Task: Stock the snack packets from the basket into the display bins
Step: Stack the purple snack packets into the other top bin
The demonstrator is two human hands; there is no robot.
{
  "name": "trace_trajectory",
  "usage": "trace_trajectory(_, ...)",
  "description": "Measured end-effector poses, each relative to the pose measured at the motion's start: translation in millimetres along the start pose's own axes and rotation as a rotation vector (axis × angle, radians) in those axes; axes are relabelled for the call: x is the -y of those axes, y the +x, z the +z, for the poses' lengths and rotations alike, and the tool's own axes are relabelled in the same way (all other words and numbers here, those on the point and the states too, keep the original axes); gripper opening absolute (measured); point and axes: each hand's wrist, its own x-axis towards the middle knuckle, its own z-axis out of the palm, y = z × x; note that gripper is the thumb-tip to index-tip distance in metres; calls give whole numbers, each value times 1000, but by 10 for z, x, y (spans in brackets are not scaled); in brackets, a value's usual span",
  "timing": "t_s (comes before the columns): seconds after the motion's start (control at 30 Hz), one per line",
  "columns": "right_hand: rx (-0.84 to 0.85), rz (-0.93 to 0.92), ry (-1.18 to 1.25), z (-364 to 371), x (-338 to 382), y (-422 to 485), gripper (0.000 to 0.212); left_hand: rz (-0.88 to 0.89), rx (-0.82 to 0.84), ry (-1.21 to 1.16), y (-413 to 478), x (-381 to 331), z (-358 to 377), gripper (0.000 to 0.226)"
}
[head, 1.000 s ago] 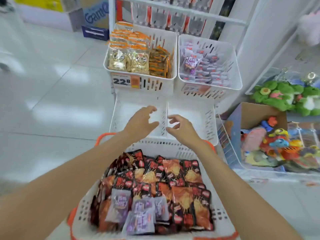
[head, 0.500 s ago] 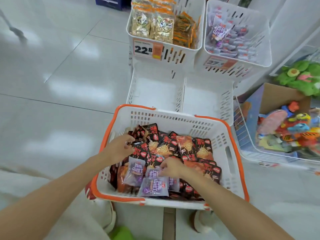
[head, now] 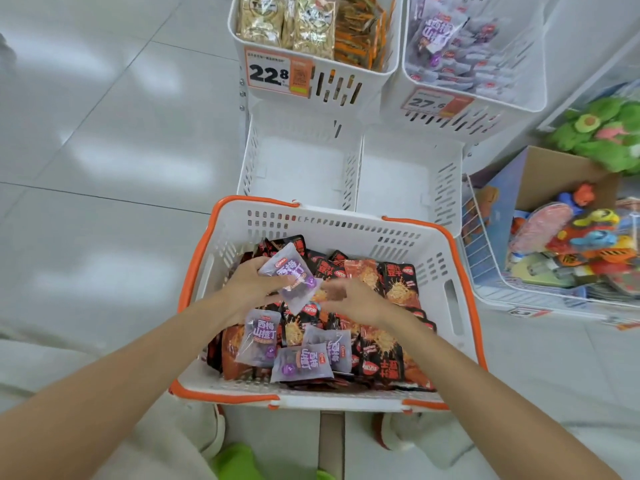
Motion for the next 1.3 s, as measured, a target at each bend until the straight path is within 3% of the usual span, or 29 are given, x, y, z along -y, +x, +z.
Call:
trace_trajectory(0.07,116,121,-314,128,-240,-24,50,15,7,15,41,38,-16,33)
trace_trajectory(0.1,135,151,-352,181,-344,-41,44,22,-2,34,56,59,-19,35)
trace_trajectory(0.2,35,109,-92,167,-426,-110,5,44,-38,88,92,87,-18,38)
trace_trajectory(0.3,-145,-20,123,-111,-247,-171,11,90,-58,59,91,65,-32,23)
trace_trajectory(0.43,-215,-188,112,-442,164,-156,8,128,-48,29,77,-34,-42,24)
trace_trajectory(0.53,-298,-273,101,-514,434,-74,11,118,95,-40,-7,-214,102,25)
trace_trajectory(0.63,-482,-344,243,-552,657,-53,22,166,212,11,-56,-428,281,31)
trace_trajectory(0.77,-768,-264,343,-774,720,-3,51,211,133,-116,47,-739,452,37)
trace_trajectory(0.83,-664,-196,397,-966,720,-37,42,252,113,-150,131,-960,549,37)
trace_trajectory(0.93,-536,-256,581,-1191,706,-75,26,356,166,-9,258,-1318,764,34)
trace_trajectory(1.13,-854,-337,732,-2023,797,-41,25,739,252,337,481,-2237,1264,36)
trace_trajectory(1.23,-1001,-381,672,-2550,873,-19,20,974,61,690,632,-2788,1460,33)
trace_trajectory(1.3,-1070,-420,675,-2868,957,49,24,1086,55,661,751,-3161,1525,26)
